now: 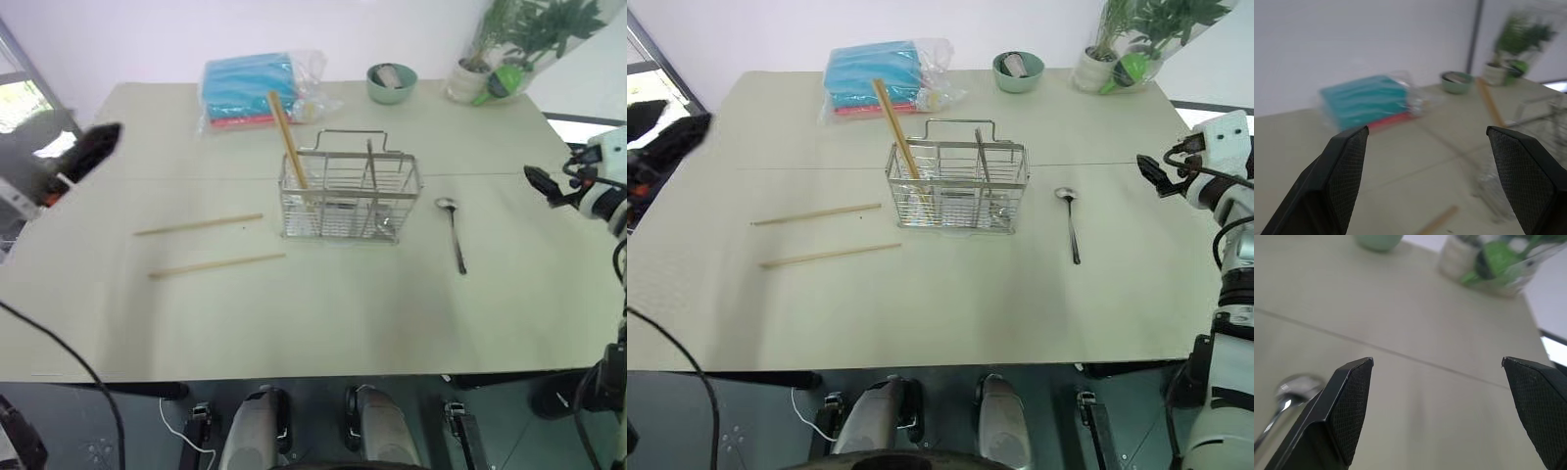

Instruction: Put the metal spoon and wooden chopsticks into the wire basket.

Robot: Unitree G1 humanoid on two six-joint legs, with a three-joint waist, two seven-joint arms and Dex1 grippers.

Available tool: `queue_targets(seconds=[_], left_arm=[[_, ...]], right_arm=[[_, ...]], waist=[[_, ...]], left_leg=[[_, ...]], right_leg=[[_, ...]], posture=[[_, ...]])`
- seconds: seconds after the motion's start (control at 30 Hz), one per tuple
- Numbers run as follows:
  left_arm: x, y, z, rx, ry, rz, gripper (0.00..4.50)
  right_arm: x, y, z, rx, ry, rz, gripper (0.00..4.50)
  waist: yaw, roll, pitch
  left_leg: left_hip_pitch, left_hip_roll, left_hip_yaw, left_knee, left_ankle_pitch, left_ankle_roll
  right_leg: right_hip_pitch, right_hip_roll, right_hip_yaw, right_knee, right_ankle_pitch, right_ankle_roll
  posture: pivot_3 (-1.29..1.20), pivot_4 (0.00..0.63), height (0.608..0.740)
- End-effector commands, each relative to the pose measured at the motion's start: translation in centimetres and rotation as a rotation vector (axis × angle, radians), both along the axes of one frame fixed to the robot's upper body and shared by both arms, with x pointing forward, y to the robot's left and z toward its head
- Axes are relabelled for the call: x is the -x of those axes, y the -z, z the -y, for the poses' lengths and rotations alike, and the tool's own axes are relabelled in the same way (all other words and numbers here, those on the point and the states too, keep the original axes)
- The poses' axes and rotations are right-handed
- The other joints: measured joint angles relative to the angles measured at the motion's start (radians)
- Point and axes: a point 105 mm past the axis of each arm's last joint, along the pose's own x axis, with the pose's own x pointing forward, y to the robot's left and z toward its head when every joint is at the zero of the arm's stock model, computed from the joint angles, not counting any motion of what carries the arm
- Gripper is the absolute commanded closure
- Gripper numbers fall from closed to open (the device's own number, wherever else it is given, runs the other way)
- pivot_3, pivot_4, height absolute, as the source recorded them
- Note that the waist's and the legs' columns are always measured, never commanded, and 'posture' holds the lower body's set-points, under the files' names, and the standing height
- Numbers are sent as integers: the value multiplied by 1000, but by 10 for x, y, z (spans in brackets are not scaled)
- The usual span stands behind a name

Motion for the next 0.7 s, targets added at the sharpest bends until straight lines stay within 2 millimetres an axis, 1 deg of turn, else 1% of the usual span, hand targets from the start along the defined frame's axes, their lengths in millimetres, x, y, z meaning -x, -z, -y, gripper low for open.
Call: queue_targets(seconds=[0.03, 0.1, 0.17, 0.27, 0.37, 0.43, 0.53, 0.7], left_arm=[[33, 1, 57, -133, 363, -45, 451], [47, 12, 80, -220, 514, -81, 451], [55, 20, 94, -273, 614, -103, 451], [51, 25, 106, -294, 677, -94, 451], [47, 27, 114, -312, 711, -80, 451], [44, 26, 118, -311, 725, -72, 451], [40, 24, 121, -312, 730, -57, 451], [40, 18, 123, -305, 734, -38, 451]], right_arm=[[4, -8, -25, -24, -88, -93, 151], [5, -2, -38, -74, -105, -158, 151], [5, 5, -49, -119, -111, -205, 151], [2, 17, -67, -161, -126, -242, 151], [-1, 27, -79, -225, -111, -286, 151], [-4, 38, -80, -260, -85, -314, 151], [-8, 53, -82, -261, -64, -343, 151], [-17, 65, -82, -265, -38, -345, 151]], waist=[[-2, 1, 0], [1, 1, 1], [3, 2, 1], [6, 2, 1], [8, 2, 1], [8, 2, 1], [7, 1, 1], [4, 1, 1]], left_leg=[[0, 0, 0, 0, 0, 0], [-1, 0, 0, 0, 0, 0], [-1, 0, 0, 0, 0, 0], [0, 0, 0, 0, 0, 0], [-1, 0, 0, 1, 0, 0], [-1, -1, 0, 1, 1, 0], [-1, -1, 0, 1, 1, 0], [-1, -1, 0, 1, 1, 0]], right_leg=[[0, 0, 0, 0, 0, 0], [-1, 0, 0, 0, 0, 0], [-1, 0, 0, 0, 0, 0], [-1, 1, 0, 0, -1, -1], [0, 2, 0, 0, 0, 0], [0, 2, 0, 0, 0, 0], [0, 2, 0, 0, 0, 1], [0, 2, 0, 0, 0, 1]], posture=[[0, 150, 715], [0, 150, 715], [0, 150, 715], [0, 150, 715], [0, 150, 715], [0, 150, 715], [0, 150, 715], [0, 150, 715]])
